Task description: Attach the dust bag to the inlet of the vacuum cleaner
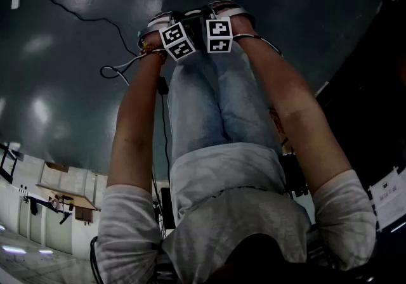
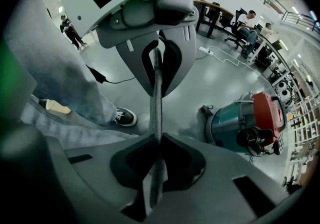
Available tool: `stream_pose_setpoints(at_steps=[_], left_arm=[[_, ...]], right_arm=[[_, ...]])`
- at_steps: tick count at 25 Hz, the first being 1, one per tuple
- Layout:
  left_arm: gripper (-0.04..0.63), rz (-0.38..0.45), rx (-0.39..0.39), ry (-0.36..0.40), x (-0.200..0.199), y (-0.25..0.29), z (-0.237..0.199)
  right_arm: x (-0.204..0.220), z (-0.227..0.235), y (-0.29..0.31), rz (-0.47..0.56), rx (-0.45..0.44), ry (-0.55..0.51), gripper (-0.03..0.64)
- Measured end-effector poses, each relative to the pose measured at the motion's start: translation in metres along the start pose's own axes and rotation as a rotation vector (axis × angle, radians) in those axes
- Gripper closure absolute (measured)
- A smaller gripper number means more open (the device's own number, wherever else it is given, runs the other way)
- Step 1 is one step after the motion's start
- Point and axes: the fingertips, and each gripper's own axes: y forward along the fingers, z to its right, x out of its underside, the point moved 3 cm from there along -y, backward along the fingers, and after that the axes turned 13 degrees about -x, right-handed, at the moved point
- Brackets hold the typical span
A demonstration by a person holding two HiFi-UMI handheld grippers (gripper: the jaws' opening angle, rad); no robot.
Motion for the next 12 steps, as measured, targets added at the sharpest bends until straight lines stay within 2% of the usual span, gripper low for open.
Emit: stream_pose_setpoints(at_steps=[6, 10, 12], left_arm=[[0.571, -0.013, -0.035, -0.002, -0.052, 0.044, -0.092], [0.571, -0.041, -0.010, 0.018, -0.075, 0.051, -0.115], [0.571, -0.050, -0.024, 0.047, -0.087, 0.053, -0.137]], right_arm=[[0.053, 0.099, -0.018, 0.020, 0.052, -0.009, 0.584], [0.074, 0.126, -0.033, 0.056, 0.048, -0.020, 0.584], [0.084, 0.144, -0.041, 0.073, 0.060, 0.001, 0.584]])
